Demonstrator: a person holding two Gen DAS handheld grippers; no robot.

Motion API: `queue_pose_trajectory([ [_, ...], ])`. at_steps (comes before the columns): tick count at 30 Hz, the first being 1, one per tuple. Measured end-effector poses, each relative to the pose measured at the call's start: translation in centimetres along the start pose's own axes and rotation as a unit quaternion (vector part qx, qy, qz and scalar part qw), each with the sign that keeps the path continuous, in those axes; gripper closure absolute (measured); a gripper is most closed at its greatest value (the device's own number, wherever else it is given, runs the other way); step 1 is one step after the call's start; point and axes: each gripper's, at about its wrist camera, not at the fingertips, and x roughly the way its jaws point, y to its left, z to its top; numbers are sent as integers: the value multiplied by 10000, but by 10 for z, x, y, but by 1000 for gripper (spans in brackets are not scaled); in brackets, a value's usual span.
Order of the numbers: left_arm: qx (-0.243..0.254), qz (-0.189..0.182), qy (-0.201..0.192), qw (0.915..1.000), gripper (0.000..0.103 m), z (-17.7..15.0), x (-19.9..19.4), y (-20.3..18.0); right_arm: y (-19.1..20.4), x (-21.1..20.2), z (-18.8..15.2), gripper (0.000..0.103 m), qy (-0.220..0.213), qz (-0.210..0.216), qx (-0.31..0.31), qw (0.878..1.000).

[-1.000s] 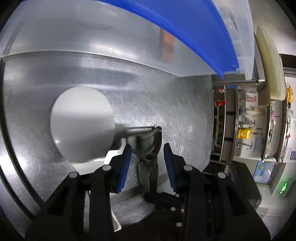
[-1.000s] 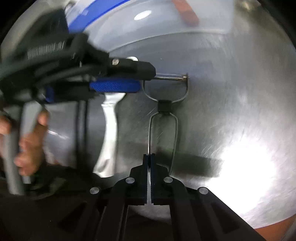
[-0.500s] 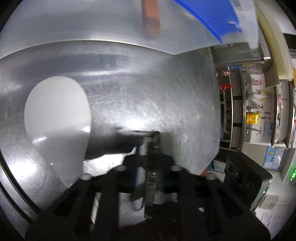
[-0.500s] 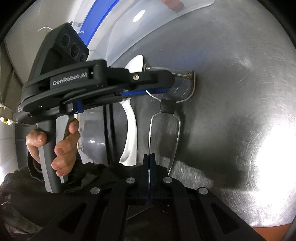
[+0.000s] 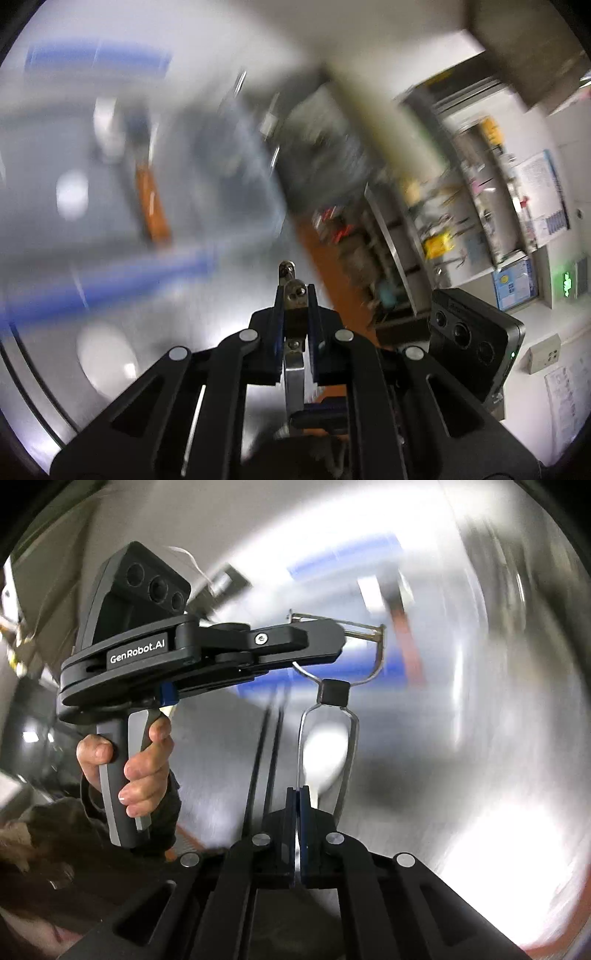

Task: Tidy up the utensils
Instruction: 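Carry the peeler into the clear box and open the right gripper, then grasp the white rice paddle by its handle with the right gripper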

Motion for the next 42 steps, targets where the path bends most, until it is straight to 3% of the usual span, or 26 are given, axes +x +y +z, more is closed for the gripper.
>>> queue_pose_trajectory([
  [4,-97,59,-494,9987,94,65,-37,15,16,10,77,100,-20,-370,-583,9976],
  [8,-704,335,-453,9959,94,118,-42,74,18,58,144,100,405,-624,-754,9944],
  [11,-1240,539,-278,9904,94,136,-29,127,12,116,177,100,1006,-778,-741,9891],
  [14,-1774,720,67,9815,94,139,-7,179,-6,168,194,100,1632,-899,-648,9804],
  [18,-2299,966,549,9669,94,134,23,232,-30,231,201,99,2415,-1273,-605,9601],
  [21,-2507,1154,835,9575,94,129,42,256,-43,260,199,99,2787,-1528,-618,9461],
  [24,-2615,1631,1080,9452,93,124,50,272,-50,278,197,99,3010,-1672,-559,9372],
  [25,-2628,1761,1179,9413,88,124,52,273,-55,284,195,99,3088,-1712,-488,9343],
  [26,-2645,1870,1251,9378,70,123,52,274,-59,288,193,97,3139,-1713,-413,9330],
  [27,-2635,1902,1207,9380,52,123,49,273,-61,292,195,97,3184,-1680,-285,9325],
  [28,-2544,1988,1050,9406,48,123,42,267,-62,291,195,97,3116,-1669,-205,9352],
  [31,-2220,1926,543,9543,47,126,11,234,-51,260,200,97,2701,-1470,-171,9514],
  [34,-1642,1682,-217,9717,47,118,-40,176,-9,197,188,95,1979,-1258,-601,9703],
  [36,-1273,1505,-612,9785,44,103,-72,143,21,155,165,68,1506,-1008,-849,9798],
  [37,-1019,1379,-841,9816,42,91,-91,123,36,126,143,62,1243,-839,-1034,9833],
  [40,-587,1216,-1306,9822,40,44,-134,86,66,93,75,62,1019,-508,-1253,9856],
  [42,-501,1187,-1367,9822,40,6,-152,81,60,105,32,62,1300,-575,-1044,9843],
])
